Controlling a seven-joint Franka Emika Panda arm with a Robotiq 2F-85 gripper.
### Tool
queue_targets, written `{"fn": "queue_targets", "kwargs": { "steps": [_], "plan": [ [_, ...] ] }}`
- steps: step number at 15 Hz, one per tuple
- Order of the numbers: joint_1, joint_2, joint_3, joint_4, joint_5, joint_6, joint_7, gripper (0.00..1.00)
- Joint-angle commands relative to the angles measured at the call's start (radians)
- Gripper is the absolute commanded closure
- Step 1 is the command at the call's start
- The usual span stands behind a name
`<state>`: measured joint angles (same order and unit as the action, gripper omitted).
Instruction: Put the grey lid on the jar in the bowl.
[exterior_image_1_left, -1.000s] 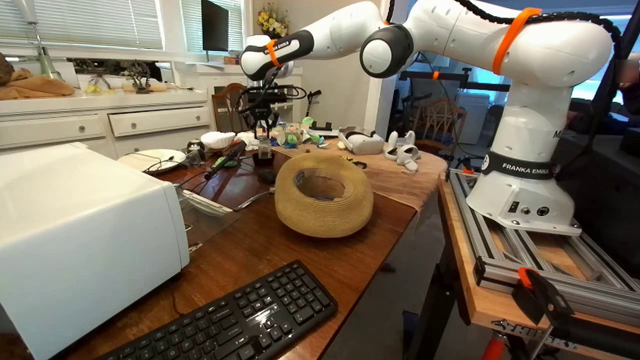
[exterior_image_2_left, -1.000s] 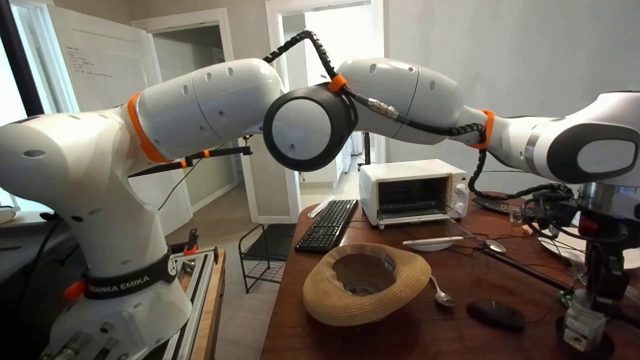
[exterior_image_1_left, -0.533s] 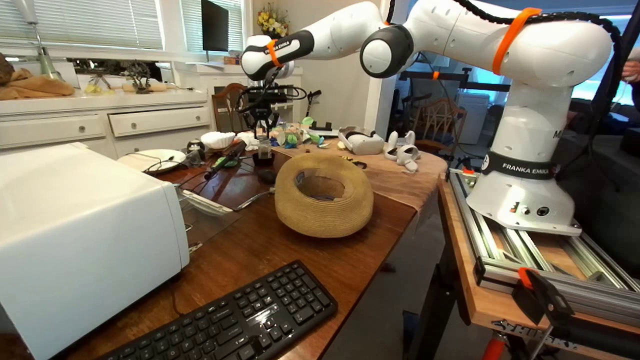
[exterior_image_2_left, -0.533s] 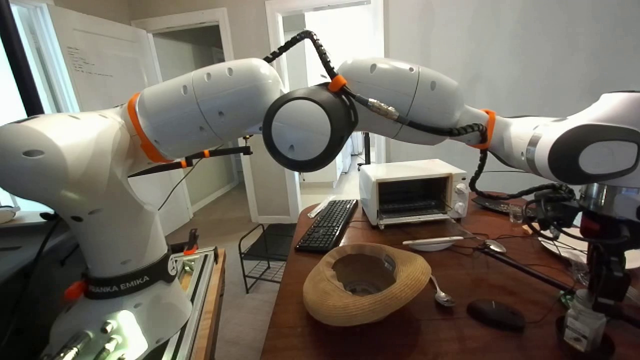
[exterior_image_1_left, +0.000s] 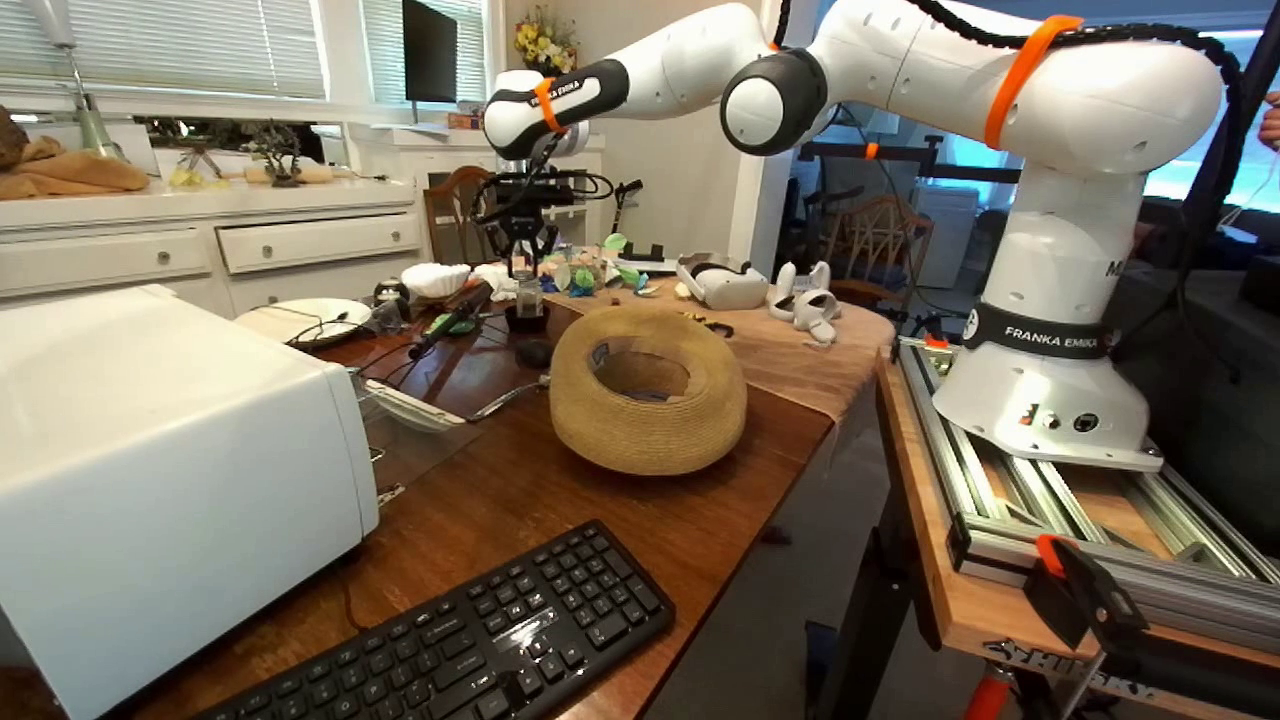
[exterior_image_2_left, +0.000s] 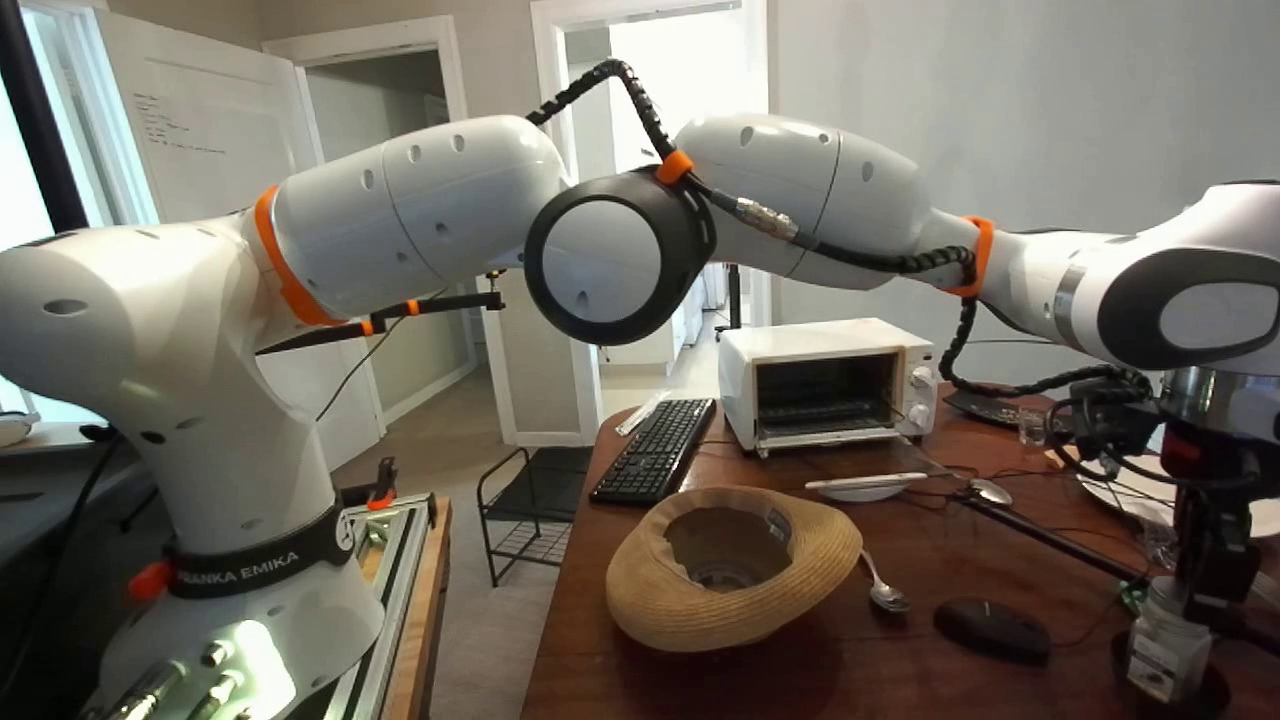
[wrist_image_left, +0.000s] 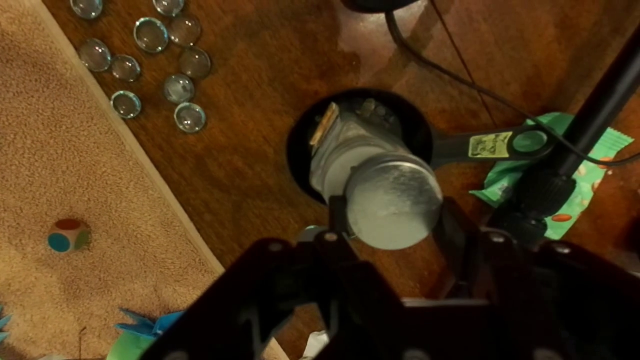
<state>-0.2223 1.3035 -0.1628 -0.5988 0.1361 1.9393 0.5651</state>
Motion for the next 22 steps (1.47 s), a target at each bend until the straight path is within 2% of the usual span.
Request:
{"fn": "queue_targets", "kwargs": {
  "steps": [1, 11, 22],
  "plan": [
    [-0.006, 0.001, 0.011, -0.008, 0.015, 0.007, 0.009, 0.78],
    [0.005, -0.038, -0.001, -0.042, 0.002, -0.041, 0.013, 0.78],
    [-0.005, -0.038, 0.011, -0.081, 0.016, -0.039, 0.019, 0.78]
  ]
}}
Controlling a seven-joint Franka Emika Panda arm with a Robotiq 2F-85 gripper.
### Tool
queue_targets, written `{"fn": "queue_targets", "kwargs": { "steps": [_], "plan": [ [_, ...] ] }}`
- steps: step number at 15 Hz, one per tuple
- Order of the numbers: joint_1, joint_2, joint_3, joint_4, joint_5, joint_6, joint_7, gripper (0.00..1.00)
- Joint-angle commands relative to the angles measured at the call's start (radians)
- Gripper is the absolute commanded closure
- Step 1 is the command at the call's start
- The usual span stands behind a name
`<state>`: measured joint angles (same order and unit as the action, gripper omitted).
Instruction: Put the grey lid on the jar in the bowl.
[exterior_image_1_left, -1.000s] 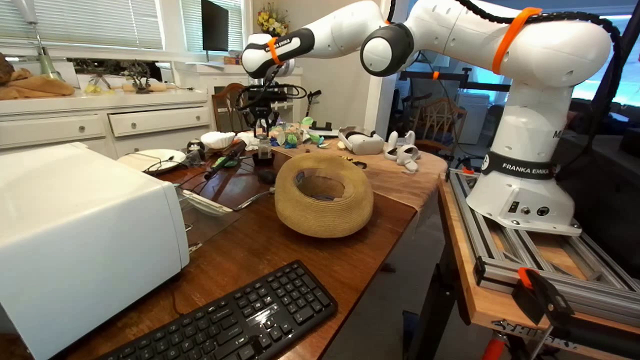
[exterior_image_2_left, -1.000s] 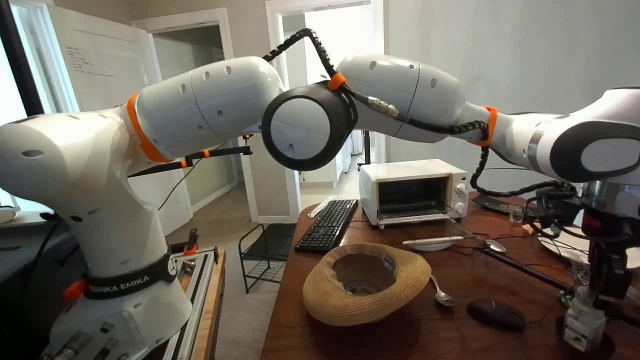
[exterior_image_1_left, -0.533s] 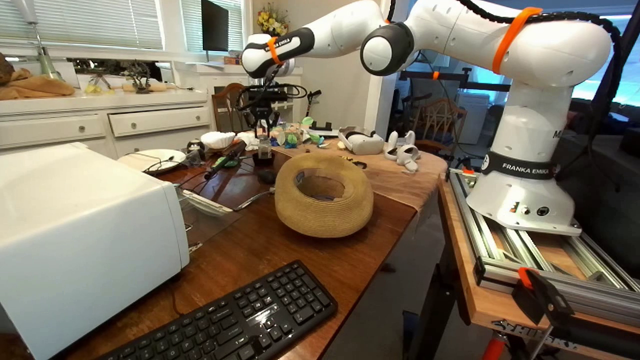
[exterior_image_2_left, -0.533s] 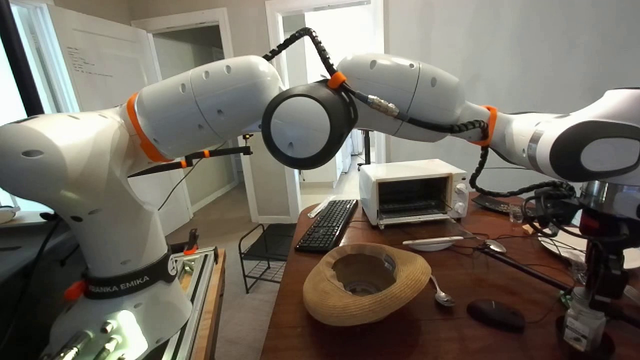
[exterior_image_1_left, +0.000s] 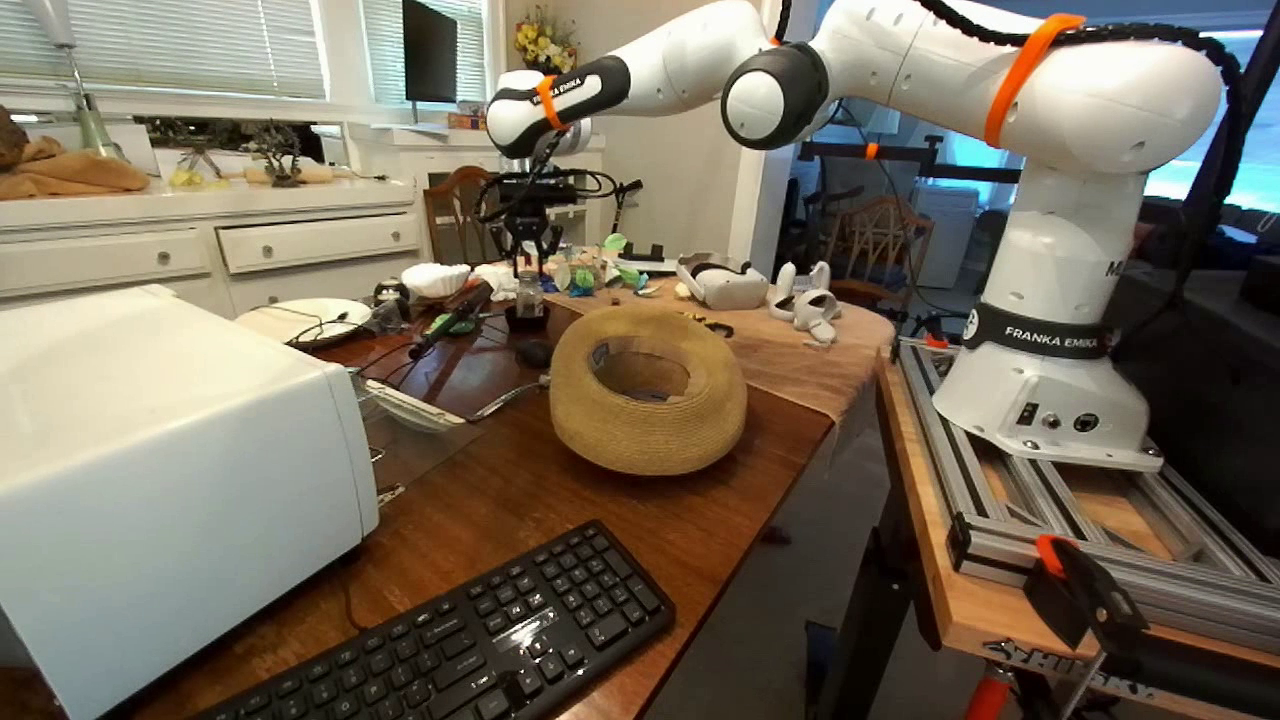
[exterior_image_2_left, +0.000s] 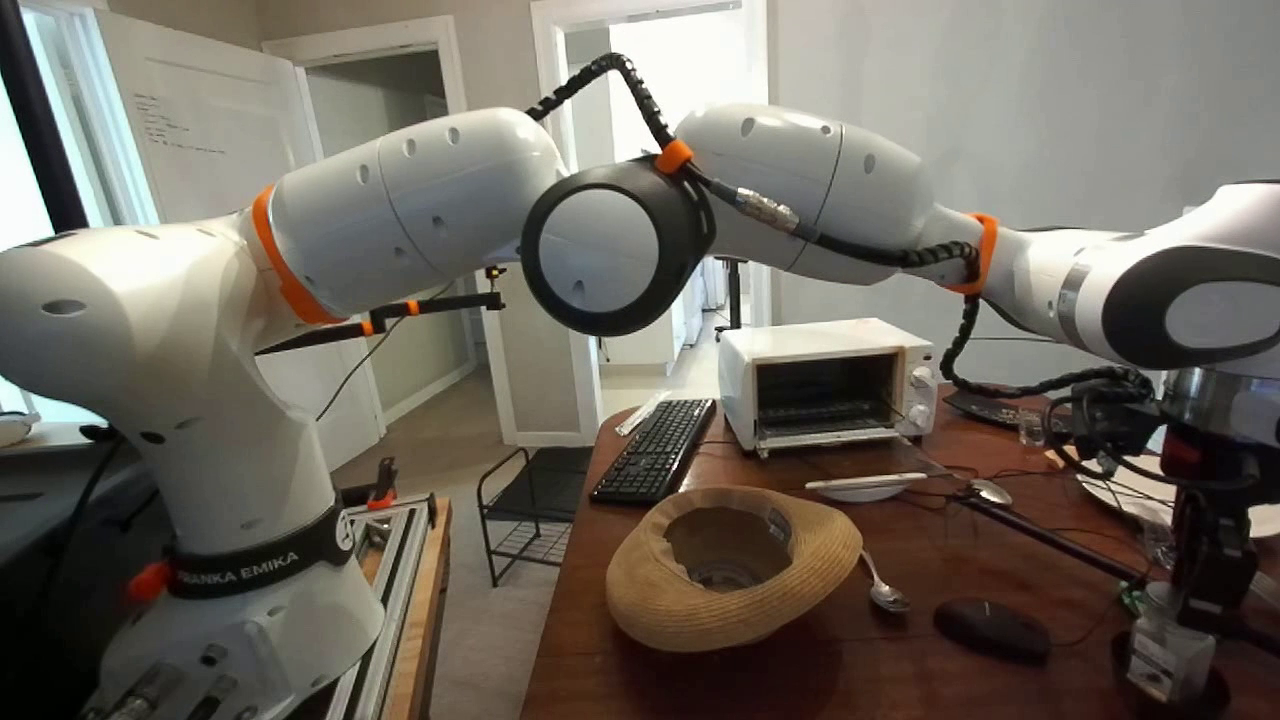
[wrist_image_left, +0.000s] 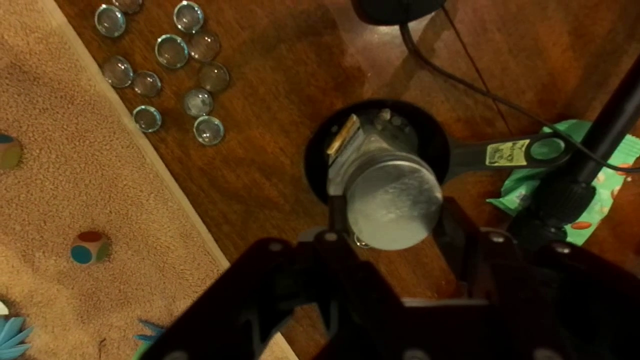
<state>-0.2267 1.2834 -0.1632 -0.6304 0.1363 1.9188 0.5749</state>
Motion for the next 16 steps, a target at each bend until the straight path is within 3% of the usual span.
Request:
{"fn": "queue_targets", "kwargs": {
  "steps": [1, 12, 16],
  "plan": [
    [0.0, -0.022, 0.012, -0.056, 0.015, -0.019, 0.012, 0.78],
    [0.01, -0.068, -0.005, -0.164, 0.001, 0.011, 0.058, 0.78],
    [0.028, -0.053, -0.026, -0.16, -0.02, 0.127, 0.076, 0.78]
  ]
}}
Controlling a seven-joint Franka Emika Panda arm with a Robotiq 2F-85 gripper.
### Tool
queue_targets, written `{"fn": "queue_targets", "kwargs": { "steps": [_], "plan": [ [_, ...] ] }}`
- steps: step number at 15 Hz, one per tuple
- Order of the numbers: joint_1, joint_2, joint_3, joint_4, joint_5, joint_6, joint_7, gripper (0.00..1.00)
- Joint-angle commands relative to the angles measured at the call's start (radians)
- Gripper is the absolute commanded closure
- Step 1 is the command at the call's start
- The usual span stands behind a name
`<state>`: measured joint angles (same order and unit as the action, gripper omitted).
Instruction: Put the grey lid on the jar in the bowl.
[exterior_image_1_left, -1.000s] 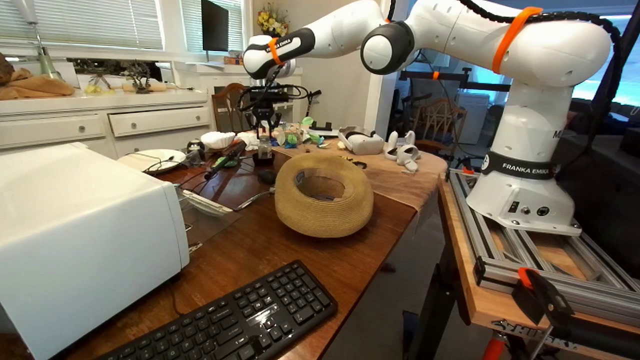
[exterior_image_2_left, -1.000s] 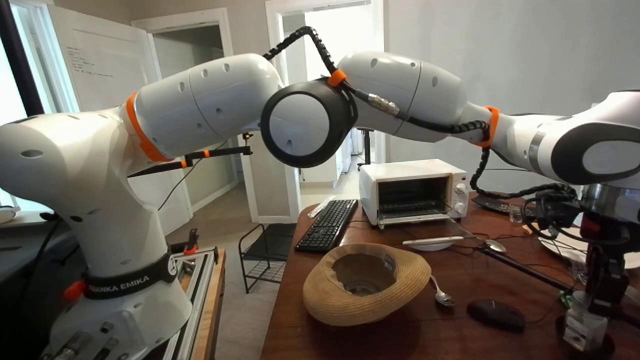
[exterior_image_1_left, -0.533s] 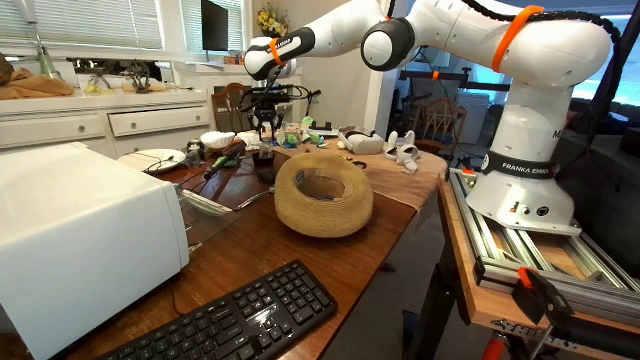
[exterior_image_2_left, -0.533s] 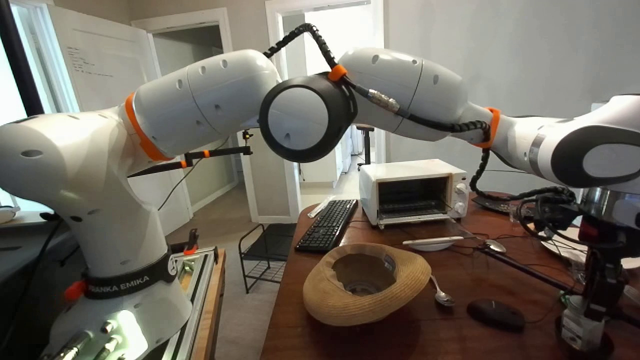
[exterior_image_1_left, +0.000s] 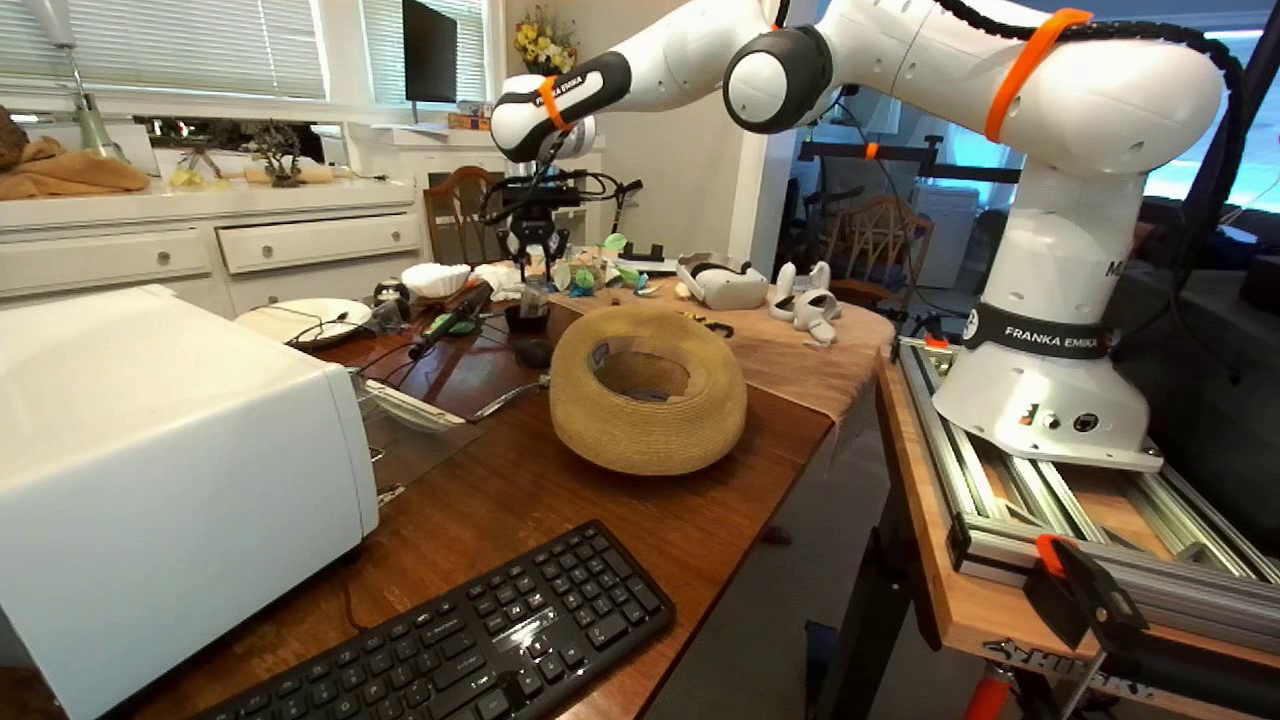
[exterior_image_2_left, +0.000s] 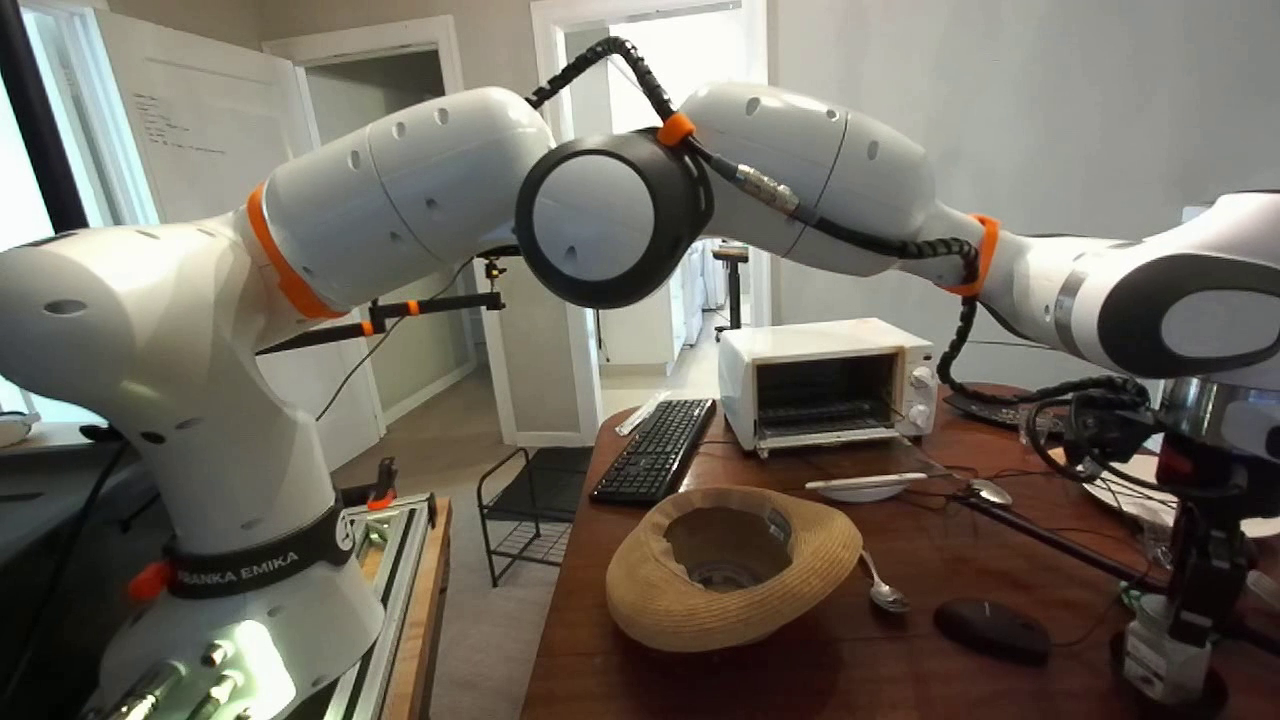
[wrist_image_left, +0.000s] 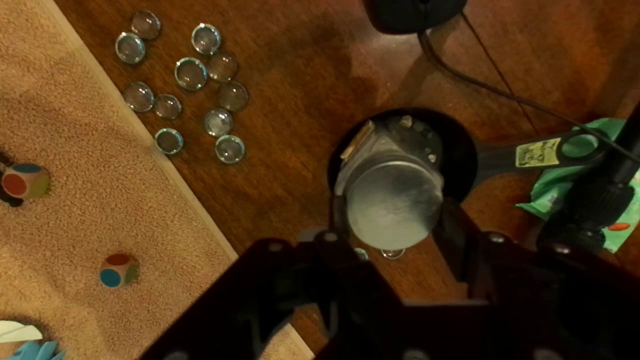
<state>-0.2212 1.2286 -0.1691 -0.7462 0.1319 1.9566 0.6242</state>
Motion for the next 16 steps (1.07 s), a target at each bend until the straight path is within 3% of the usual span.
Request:
{"fn": "queue_targets", "kwargs": {
  "steps": [1, 9, 16],
  "plan": [
    [0.029, 0.005, -0.026, -0.044, -0.023, 0.119, 0.03, 0.78],
    [0.051, -0.004, -0.034, -0.071, -0.013, 0.136, 0.027, 0.78],
    [0.022, -0.039, 0.003, -0.11, 0.062, 0.071, 0.089, 0.78]
  ]
}}
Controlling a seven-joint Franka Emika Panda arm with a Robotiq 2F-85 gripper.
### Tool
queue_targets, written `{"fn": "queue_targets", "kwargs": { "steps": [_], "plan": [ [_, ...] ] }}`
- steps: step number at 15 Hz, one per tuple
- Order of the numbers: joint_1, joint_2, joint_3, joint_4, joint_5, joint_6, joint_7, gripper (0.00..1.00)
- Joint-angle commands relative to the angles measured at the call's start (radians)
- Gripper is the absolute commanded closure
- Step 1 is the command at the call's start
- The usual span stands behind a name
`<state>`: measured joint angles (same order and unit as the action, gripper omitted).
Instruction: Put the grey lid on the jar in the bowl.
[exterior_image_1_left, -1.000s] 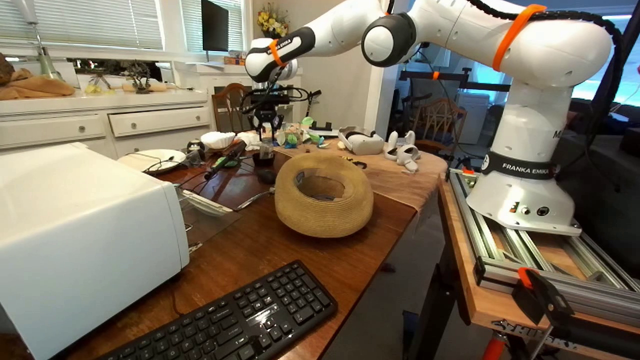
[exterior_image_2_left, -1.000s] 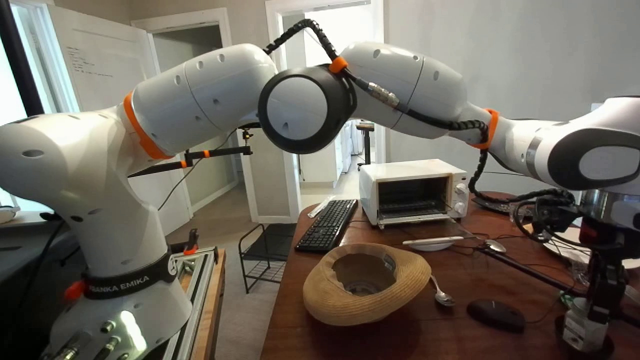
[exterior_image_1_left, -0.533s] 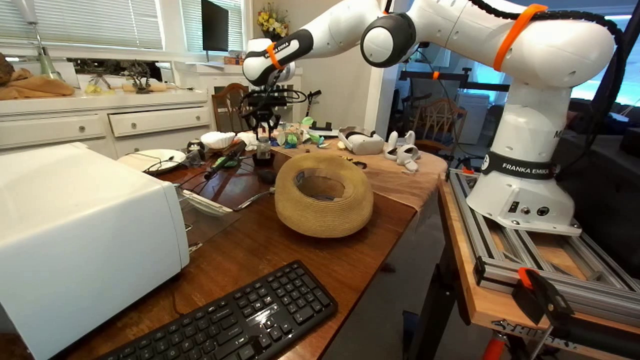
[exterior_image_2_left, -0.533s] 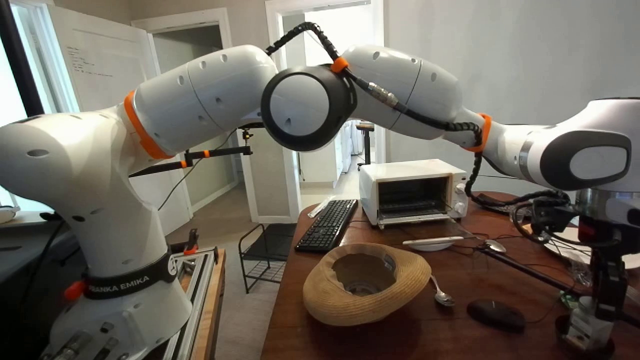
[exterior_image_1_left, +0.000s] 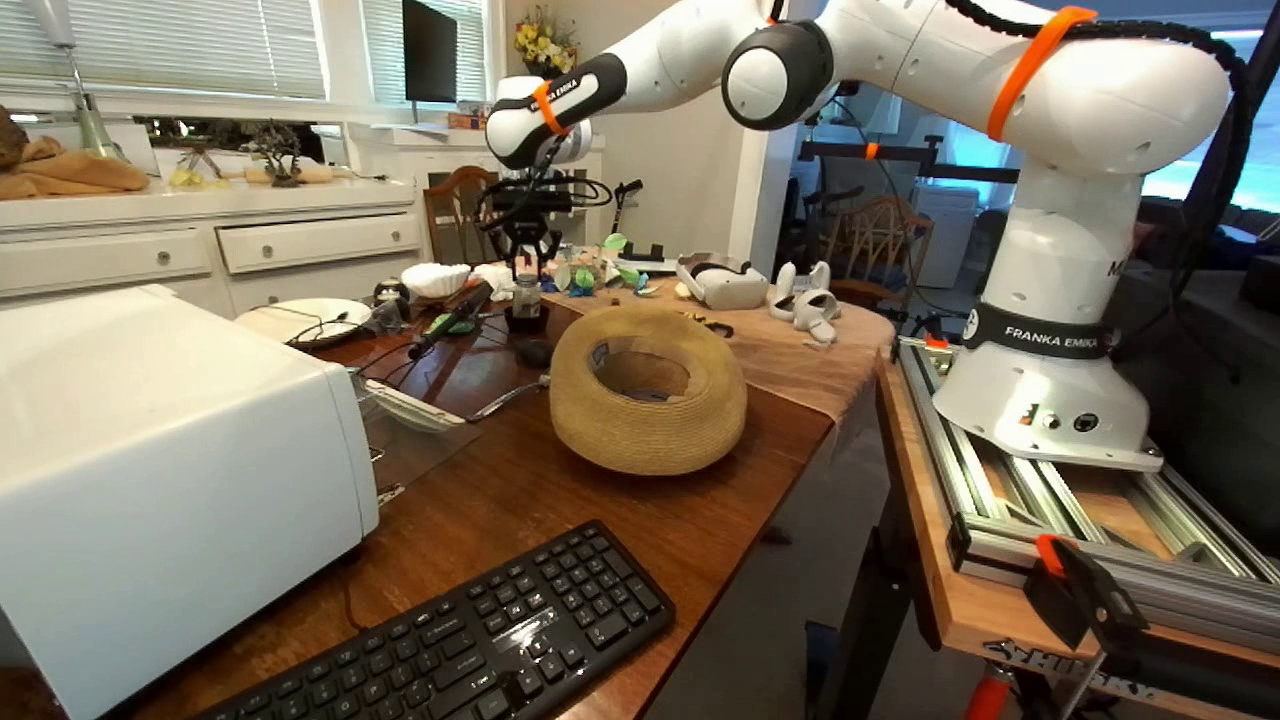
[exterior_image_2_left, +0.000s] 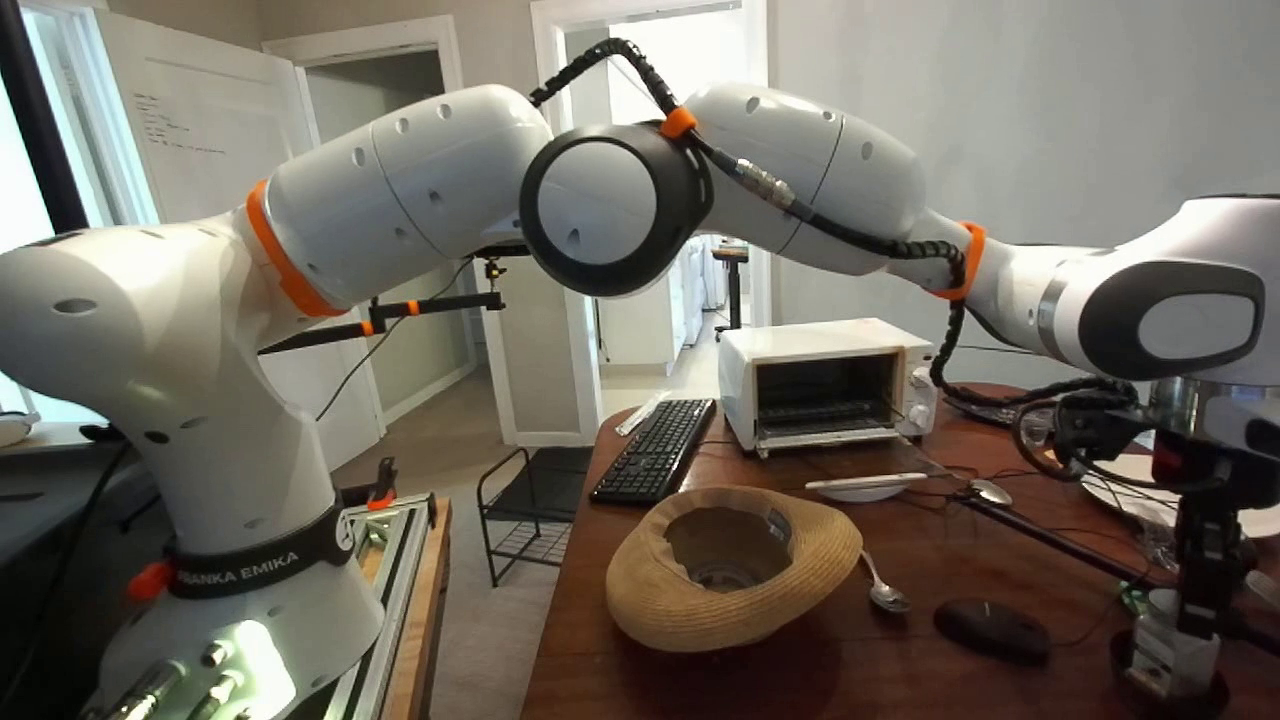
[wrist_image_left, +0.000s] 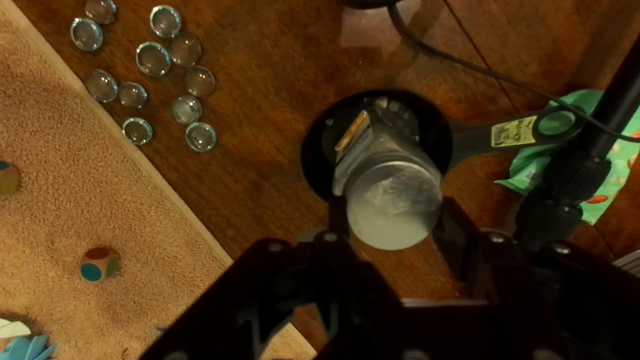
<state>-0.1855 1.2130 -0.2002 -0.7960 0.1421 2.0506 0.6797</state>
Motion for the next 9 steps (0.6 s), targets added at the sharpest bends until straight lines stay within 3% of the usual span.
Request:
{"fn": "queue_targets", "kwargs": {
  "steps": [1, 5, 6, 9],
  "plan": [
    [-0.021, -0.03, 0.043, -0.066, 0.068, -0.042, 0.039, 0.78],
    [-0.037, -0.043, 0.053, -0.077, 0.107, -0.088, 0.068, 0.78],
    [-0.039, -0.043, 0.056, -0.079, 0.114, -0.092, 0.073, 0.31],
    [-0.043, -0.04, 0.065, -0.08, 0.128, -0.118, 0.085, 0.12]
  ]
}}
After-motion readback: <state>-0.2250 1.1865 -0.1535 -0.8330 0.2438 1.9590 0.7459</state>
